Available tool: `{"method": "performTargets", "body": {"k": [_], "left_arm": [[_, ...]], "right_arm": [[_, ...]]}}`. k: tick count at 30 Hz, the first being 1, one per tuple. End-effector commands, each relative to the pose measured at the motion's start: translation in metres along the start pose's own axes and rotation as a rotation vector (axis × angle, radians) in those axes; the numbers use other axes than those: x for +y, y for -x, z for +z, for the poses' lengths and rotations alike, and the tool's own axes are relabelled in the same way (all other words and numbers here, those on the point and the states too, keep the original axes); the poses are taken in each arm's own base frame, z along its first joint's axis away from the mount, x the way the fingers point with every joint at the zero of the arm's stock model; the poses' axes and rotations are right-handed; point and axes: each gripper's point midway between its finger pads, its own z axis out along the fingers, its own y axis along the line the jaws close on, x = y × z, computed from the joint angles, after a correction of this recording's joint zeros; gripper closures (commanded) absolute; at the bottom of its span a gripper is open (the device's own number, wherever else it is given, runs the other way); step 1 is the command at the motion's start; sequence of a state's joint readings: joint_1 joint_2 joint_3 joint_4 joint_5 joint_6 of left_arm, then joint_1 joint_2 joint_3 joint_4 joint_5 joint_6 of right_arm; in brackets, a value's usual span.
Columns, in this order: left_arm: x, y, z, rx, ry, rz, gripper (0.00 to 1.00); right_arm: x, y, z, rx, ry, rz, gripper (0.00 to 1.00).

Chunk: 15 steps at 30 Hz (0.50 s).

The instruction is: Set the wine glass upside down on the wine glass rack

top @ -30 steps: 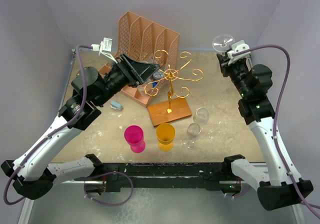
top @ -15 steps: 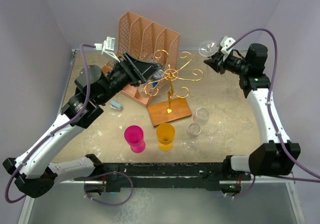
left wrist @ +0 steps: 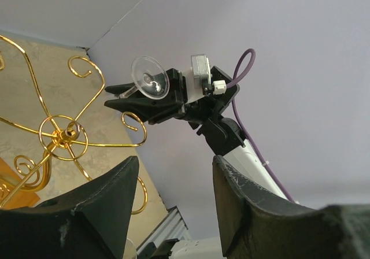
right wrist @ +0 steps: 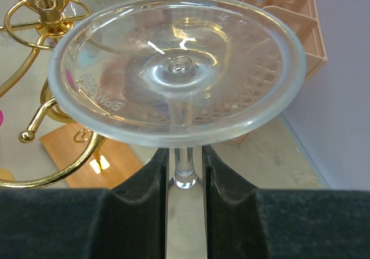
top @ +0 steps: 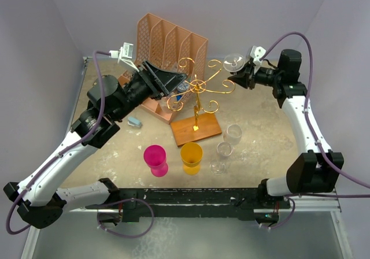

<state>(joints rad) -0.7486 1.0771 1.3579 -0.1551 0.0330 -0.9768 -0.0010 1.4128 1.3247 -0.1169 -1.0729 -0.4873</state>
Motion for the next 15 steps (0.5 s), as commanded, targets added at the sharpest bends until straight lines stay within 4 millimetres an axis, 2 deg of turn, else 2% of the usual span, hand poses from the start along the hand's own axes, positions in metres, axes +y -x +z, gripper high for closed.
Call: {"method": "performTargets", "body": {"k": [1,7,15], "left_arm": [[-0.017,0.014,-0.007,-0.039,-0.037,-0.001,0.49],[-0.013,0.015,-0.010,-0.047,-0.014,0.011,0.49],[-0.002,0.016,-0.013,-0.055,0.038,0.035,0.49]], "right_arm": [[0.007,0.015,0.001,-0.059,0.041,-0.027,1.00],[0.012,-0.005,0.010,-0.033,0.061,0.023,1.00],[0.030,-0.004,0.016,-0.056,0.097,0.051,1.00]]}}
